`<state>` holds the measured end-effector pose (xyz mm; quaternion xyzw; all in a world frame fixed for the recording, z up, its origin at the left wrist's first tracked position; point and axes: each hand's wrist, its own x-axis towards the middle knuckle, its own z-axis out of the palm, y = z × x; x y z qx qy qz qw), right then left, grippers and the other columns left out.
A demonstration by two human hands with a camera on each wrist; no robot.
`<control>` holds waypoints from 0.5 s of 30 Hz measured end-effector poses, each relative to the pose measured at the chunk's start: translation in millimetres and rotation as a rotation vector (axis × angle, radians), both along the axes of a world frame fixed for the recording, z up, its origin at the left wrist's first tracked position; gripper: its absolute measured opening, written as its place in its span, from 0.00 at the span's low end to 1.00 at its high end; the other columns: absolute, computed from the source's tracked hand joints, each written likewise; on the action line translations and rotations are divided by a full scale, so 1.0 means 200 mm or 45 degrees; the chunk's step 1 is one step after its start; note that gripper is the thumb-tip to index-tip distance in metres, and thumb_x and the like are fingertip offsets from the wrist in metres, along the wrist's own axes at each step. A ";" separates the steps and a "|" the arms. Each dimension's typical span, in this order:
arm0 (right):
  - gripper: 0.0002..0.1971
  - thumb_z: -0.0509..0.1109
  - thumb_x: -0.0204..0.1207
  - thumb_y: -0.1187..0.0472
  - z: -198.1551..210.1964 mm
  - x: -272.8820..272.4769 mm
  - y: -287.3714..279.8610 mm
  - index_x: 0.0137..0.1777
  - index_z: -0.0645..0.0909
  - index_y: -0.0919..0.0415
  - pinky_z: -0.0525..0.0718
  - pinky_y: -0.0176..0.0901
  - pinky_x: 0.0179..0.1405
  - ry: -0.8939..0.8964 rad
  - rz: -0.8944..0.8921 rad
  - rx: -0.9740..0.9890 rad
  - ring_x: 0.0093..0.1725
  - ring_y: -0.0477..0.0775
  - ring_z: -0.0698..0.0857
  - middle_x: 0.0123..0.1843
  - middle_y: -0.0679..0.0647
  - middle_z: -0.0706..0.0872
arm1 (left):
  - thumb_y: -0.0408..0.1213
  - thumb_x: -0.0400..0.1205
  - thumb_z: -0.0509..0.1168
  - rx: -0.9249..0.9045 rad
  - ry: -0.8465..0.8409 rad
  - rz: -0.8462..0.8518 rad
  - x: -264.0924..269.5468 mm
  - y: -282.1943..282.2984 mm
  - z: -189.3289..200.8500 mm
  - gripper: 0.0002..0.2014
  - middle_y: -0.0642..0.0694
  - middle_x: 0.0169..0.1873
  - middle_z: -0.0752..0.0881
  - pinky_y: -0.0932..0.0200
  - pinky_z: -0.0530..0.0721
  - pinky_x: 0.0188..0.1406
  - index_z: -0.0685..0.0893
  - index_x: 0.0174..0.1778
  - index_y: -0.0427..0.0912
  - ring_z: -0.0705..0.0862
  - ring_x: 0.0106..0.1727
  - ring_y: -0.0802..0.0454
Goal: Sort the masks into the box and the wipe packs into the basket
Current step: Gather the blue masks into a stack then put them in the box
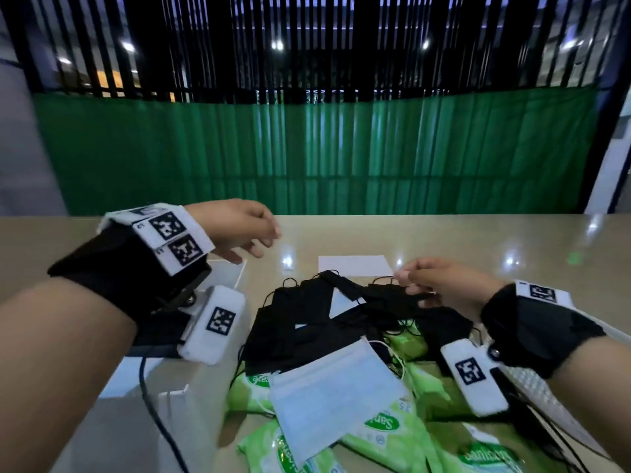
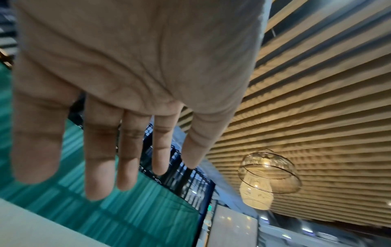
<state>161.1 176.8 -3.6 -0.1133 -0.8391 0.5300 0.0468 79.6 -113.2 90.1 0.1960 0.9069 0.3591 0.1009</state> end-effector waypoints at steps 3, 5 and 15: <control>0.03 0.67 0.80 0.62 -0.04 0.14 0.15 0.45 0.81 0.59 0.76 0.41 0.39 -0.097 -0.106 -0.085 0.38 0.47 0.77 0.39 0.49 0.83 | 0.42 0.82 0.63 -0.089 0.038 -0.151 0.11 0.22 -0.07 0.02 0.51 0.46 0.85 0.58 0.81 0.44 0.80 0.46 0.50 0.84 0.43 0.56; 0.04 0.67 0.80 0.62 -0.08 0.21 0.23 0.46 0.82 0.61 0.75 0.42 0.38 -0.139 -0.146 -0.112 0.37 0.48 0.76 0.38 0.50 0.81 | 0.44 0.82 0.63 -0.207 0.041 -0.215 0.14 0.34 -0.18 0.06 0.51 0.48 0.85 0.56 0.83 0.46 0.80 0.51 0.48 0.83 0.43 0.57; 0.31 0.66 0.77 0.42 -0.30 0.35 0.25 0.77 0.68 0.56 0.68 0.38 0.66 -0.579 -0.079 0.701 0.72 0.53 0.74 0.76 0.54 0.74 | 0.53 0.73 0.68 -0.969 -0.068 -0.155 0.07 0.51 -0.73 0.23 0.51 0.49 0.84 0.62 0.81 0.49 0.81 0.61 0.46 0.83 0.48 0.53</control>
